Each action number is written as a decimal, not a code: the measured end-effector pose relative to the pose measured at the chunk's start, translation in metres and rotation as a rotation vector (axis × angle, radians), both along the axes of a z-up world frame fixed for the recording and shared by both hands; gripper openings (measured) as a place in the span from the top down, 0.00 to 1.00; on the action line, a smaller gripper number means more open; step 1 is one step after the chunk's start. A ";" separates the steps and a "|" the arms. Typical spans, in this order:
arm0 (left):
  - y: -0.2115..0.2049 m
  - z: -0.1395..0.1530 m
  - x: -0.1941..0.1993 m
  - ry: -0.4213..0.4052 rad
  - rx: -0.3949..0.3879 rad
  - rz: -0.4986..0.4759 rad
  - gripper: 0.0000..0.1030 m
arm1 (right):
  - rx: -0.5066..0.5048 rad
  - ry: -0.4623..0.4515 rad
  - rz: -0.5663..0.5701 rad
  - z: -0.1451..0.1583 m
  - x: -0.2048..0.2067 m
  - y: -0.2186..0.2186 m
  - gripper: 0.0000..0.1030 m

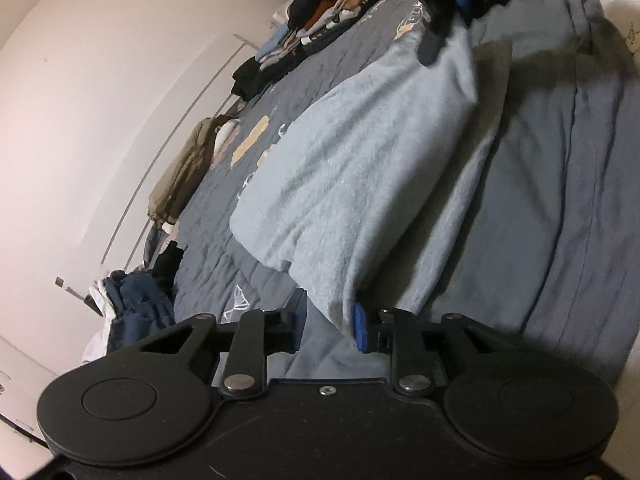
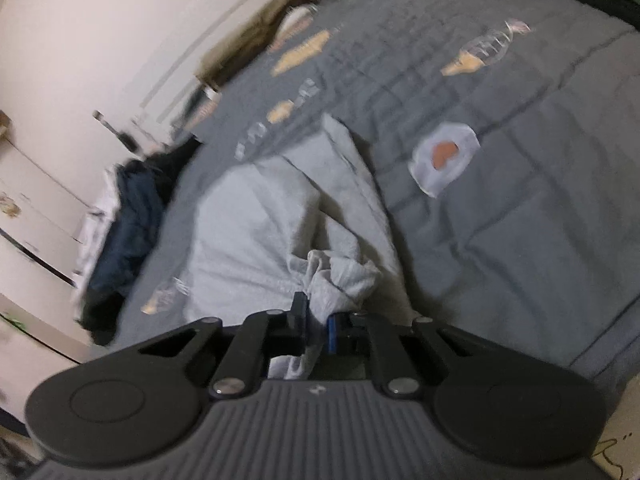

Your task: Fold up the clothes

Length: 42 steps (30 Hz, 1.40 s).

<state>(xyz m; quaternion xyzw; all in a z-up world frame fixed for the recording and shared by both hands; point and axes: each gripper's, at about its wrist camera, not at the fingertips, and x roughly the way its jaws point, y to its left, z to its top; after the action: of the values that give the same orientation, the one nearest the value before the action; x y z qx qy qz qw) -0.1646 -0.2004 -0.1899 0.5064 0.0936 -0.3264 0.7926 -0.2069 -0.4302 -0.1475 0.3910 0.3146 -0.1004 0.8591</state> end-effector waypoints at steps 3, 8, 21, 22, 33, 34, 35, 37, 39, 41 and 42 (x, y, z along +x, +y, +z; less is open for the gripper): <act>-0.003 -0.011 -0.003 -0.041 0.021 -0.017 0.65 | 0.052 0.021 -0.033 -0.013 0.001 -0.004 0.90; -0.007 -0.016 0.005 -0.074 -0.011 0.002 0.51 | 0.038 -0.010 -0.055 -0.010 -0.002 -0.005 0.90; 0.003 -0.002 0.008 -0.030 0.069 -0.004 0.93 | 0.056 0.015 -0.038 -0.019 0.003 0.001 0.89; 0.008 -0.001 0.008 -0.035 0.076 -0.002 0.93 | 0.068 0.015 -0.028 -0.019 0.002 0.003 0.89; 0.078 0.047 0.009 0.019 0.091 0.112 0.95 | 0.158 -0.024 0.175 -0.002 -0.002 0.063 0.89; 0.086 0.051 0.007 0.035 0.096 0.122 0.95 | 0.163 -0.020 0.202 -0.001 -0.002 0.070 0.89; 0.095 0.054 0.005 0.051 0.101 0.131 0.95 | 0.164 -0.009 0.232 0.000 0.000 0.077 0.89; 0.107 0.053 0.003 0.105 0.119 0.159 0.92 | 0.141 0.038 0.326 -0.003 0.005 0.091 0.89; 0.112 0.048 0.004 0.182 0.127 0.185 0.80 | 0.084 0.103 0.411 -0.007 0.009 0.100 0.87; 0.115 0.047 0.005 0.224 0.121 0.205 0.74 | 0.042 0.148 0.467 -0.009 0.012 0.102 0.85; 0.117 0.049 0.004 0.253 0.115 0.206 0.69 | 0.035 0.155 0.473 -0.006 0.011 0.099 0.82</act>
<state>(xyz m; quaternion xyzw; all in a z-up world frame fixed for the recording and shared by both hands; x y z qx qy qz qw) -0.1602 -0.0830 -0.1406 0.4934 0.2624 -0.2989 0.7735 -0.1963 -0.3316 -0.1537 0.3122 0.4641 0.0794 0.8251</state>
